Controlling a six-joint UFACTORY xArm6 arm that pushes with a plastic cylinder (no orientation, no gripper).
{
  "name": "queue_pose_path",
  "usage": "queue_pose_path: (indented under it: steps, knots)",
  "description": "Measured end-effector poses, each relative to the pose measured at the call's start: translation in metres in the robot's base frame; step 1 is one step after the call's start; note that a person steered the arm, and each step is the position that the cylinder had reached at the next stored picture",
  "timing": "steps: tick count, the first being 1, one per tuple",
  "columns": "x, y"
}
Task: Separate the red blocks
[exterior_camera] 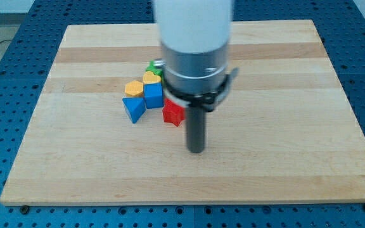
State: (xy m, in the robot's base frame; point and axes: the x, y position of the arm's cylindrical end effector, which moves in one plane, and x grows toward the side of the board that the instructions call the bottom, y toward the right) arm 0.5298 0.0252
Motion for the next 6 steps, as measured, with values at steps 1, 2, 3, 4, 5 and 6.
queue_pose_path:
  steps: [1, 2, 3, 4, 5, 6]
  knots:
    - [-0.038, 0.033]
    - [-0.069, 0.031]
    - [-0.089, 0.008]
    - [-0.088, -0.022]
    - [-0.069, -0.028]
    - [-0.057, -0.031]
